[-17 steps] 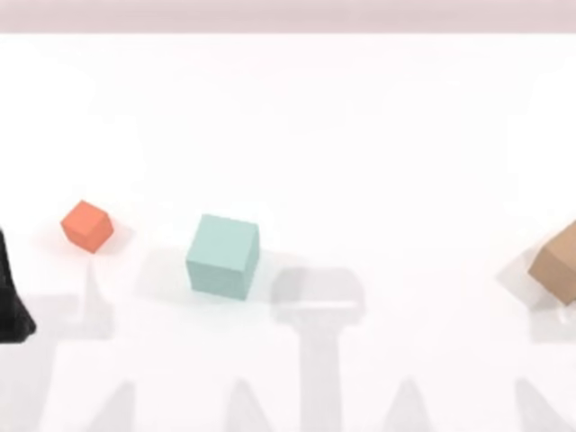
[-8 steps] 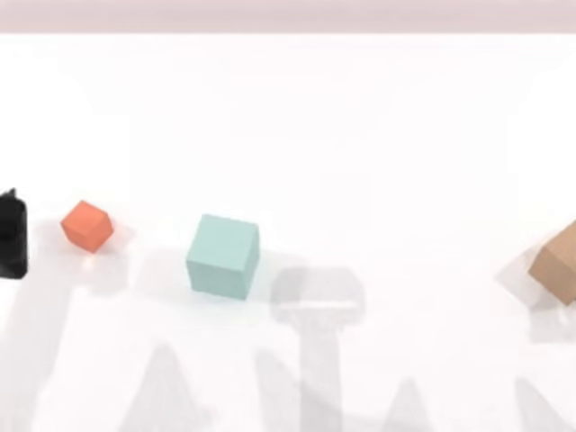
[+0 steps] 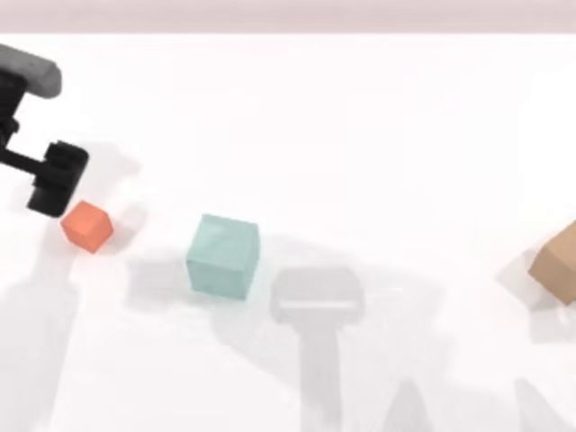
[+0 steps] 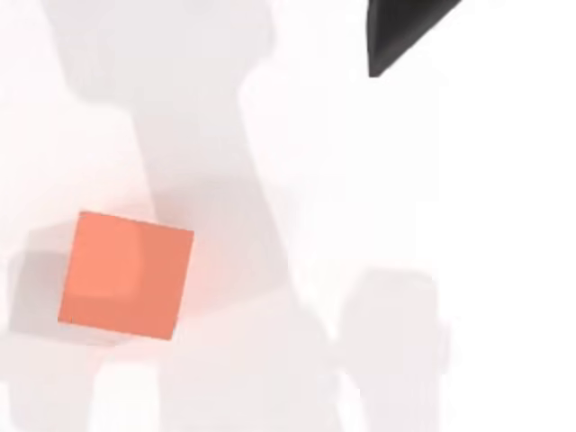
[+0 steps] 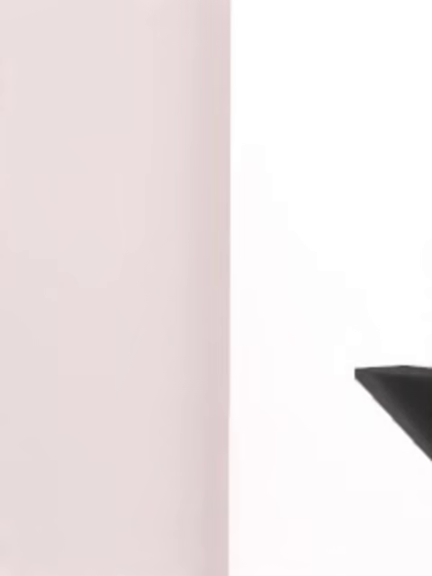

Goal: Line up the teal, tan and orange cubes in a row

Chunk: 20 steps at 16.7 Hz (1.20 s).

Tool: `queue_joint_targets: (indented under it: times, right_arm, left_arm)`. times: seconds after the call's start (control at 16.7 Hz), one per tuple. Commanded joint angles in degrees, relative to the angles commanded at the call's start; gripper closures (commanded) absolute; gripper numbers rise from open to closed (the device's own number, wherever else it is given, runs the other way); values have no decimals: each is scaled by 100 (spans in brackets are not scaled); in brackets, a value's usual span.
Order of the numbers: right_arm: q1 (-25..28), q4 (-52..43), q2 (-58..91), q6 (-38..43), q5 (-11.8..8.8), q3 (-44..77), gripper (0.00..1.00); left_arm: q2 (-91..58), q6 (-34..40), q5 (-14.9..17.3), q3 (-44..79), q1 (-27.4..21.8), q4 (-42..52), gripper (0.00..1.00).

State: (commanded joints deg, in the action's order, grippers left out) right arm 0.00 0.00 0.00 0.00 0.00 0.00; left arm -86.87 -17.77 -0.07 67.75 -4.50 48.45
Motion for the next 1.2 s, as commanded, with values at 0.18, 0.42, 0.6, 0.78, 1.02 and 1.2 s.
queue_joint_targets:
  times: [0.18,0.42,0.6,0.78,1.02,1.2]
  right_arm:
    - [0,0,0,0,0,0,0]
    - [0,0,0,0,0,0,0]
    - [0,0,0,0,0,0,0]
    - [0,0,0,0,0,0,0]
    - [0,0,0,0,0,0,0]
    - [0,0,0,0,0,0,0]
  left_arm:
    - [-1390,-283,2,1114,-74,762,0]
    - [-2685,-550,12,2200,-141,1459,0]
    - [-3118,-643,17,2593,-164,1694,0]
    - [-3154,-650,18,2623,-166,1712,0]
    - [-3178,-655,17,2534,-145,1606,0]
    - [-3383,-665,20,2189,-155,1049,0]
